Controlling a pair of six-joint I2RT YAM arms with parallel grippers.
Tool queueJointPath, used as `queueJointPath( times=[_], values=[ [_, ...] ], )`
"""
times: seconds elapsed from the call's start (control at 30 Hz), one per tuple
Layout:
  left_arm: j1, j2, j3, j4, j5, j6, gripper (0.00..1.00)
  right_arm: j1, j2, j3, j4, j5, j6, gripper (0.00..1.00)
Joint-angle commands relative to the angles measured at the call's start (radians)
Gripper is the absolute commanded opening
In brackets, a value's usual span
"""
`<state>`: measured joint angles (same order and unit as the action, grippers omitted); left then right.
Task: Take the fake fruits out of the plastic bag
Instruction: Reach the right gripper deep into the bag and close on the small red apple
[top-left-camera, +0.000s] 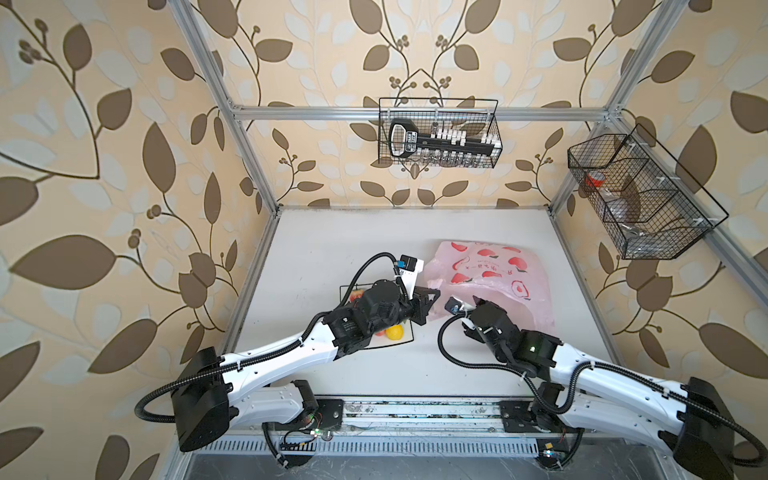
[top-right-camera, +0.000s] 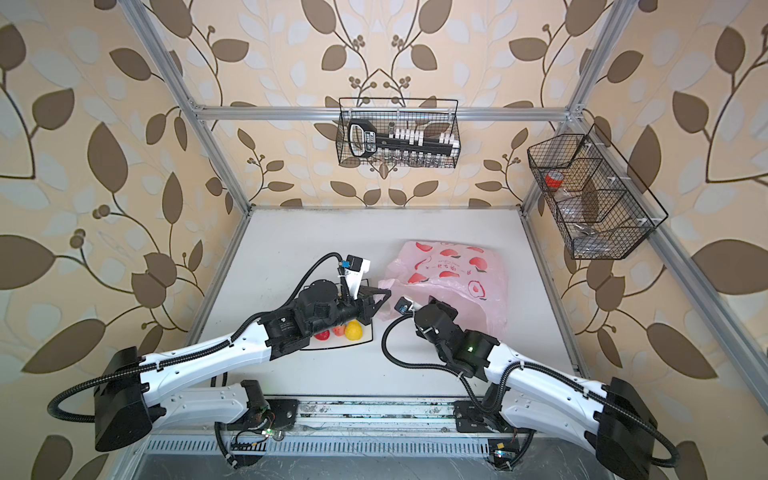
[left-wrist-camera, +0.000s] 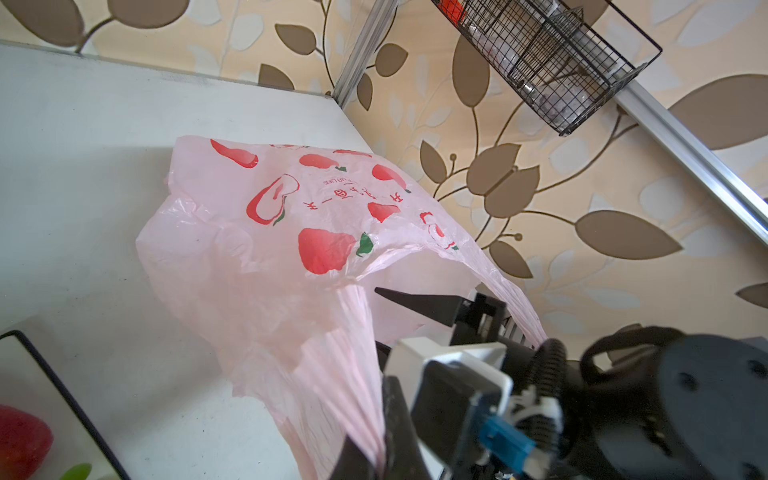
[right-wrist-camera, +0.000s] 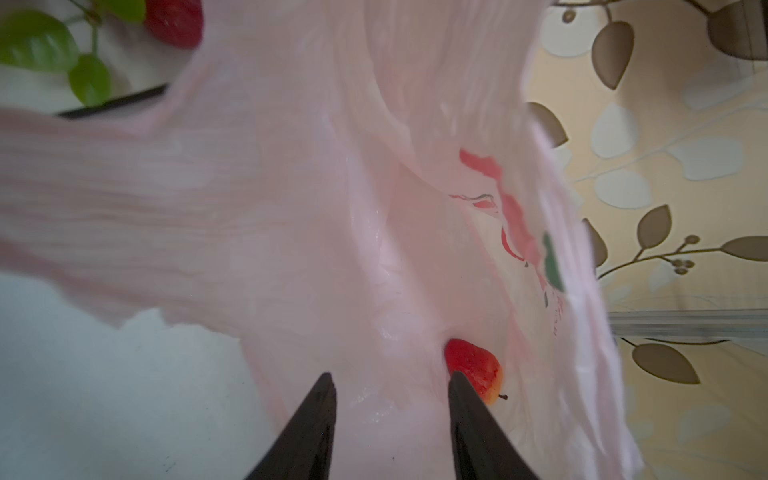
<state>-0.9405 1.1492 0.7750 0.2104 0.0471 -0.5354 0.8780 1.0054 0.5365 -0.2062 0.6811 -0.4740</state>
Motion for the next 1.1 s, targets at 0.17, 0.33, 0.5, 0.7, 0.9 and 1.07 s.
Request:
queueJointPath(
  times=[0.17, 0.33, 0.5, 0.7, 0.9, 1.07],
  values=[
    [0.012, -0.075, -0.03, 0.02, 0.035, 0.009, 0.0, -0.145, 0.121, 0.017, 0.071, 0.097, -0.077, 0.44],
    [0.012, -0.082, -0.033, 0.021, 0.074, 0.011, 0.0, -0.183, 0.223, 0.035, 0.08, 0.132, -0.088, 0.48],
    [0.012, -0.074, -0.026, 0.027, 0.129, 0.013, 0.0, -0.257, 0.292, 0.069, 0.068, 0.122, -0.003, 0.52],
    [0.012, -0.08, -0.024, 0.03, 0.175, 0.014, 0.0, -0.364, 0.404, 0.161, -0.024, 0.099, 0.169, 0.6],
    [0.012, -0.084, -0.029, 0.033, 0.217, 0.009, 0.0, -0.432, 0.515, 0.282, -0.139, -0.007, 0.352, 0.62],
    [0.012, -0.086, -0.036, 0.04, 0.239, 0.001, 0.0, -0.48, 0.483, 0.319, -0.145, -0.152, 0.487, 0.64]
  ],
)
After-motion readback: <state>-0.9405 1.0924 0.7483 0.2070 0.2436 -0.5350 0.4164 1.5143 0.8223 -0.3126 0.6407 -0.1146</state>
